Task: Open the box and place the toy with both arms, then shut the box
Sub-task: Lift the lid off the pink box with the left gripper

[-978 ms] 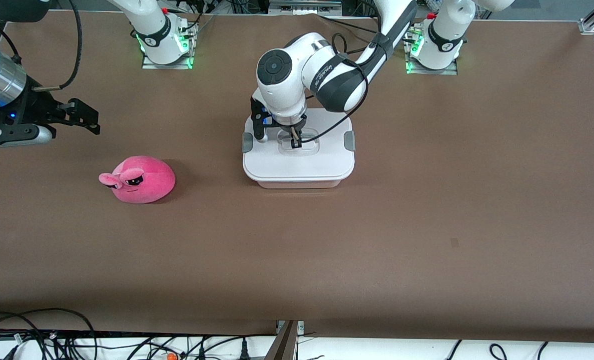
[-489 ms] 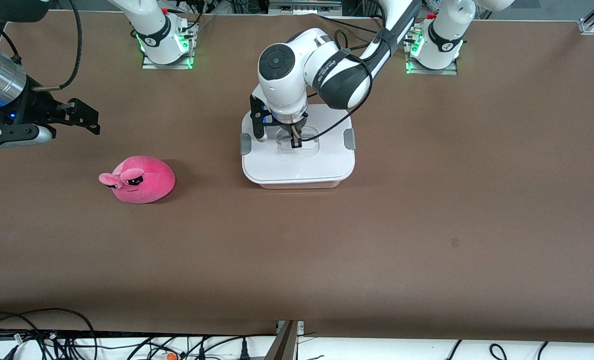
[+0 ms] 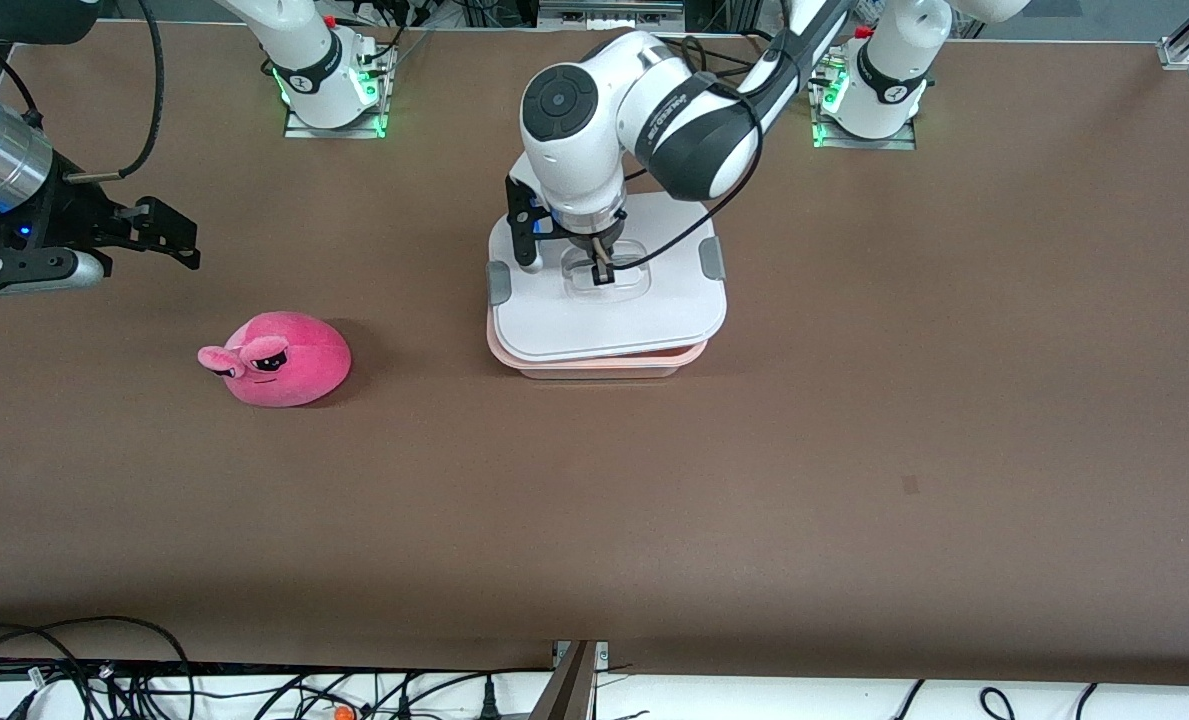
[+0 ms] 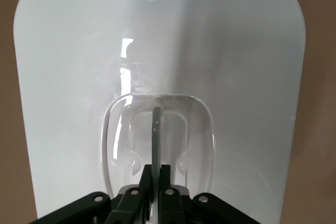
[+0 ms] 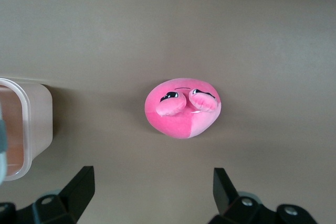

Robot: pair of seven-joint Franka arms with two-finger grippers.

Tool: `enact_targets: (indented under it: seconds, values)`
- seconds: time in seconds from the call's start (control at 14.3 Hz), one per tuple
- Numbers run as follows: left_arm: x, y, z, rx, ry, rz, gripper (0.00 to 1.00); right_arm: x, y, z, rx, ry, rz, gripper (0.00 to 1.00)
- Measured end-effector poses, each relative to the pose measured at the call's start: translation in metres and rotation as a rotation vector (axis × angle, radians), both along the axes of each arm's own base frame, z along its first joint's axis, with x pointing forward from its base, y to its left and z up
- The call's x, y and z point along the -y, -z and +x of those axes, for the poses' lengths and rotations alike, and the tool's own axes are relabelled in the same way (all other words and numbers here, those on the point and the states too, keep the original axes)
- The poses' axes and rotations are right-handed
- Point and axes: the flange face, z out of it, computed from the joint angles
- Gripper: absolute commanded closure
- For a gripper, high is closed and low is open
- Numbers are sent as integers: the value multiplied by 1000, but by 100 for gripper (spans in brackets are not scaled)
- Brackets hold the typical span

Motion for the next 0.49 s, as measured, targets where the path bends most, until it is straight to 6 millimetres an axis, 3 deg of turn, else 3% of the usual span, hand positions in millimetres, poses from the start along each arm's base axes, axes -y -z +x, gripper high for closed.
enact_targets:
  seconds: [0.14,0.28,0.42,0.49]
  values:
    - [-21,-19,14,5,-35,-5,100,0,0,0,0,0,0,0]
    - [-58,-40,39,7,-101,-8,100,0,0,0,1,0,0,0]
    - [-125,-61,79,-5,-218,-11,100,0,0,0,1,1,0,0]
    - [-170,-70,102,-13,-290,-6,100,0,0,0,1,1,0,0]
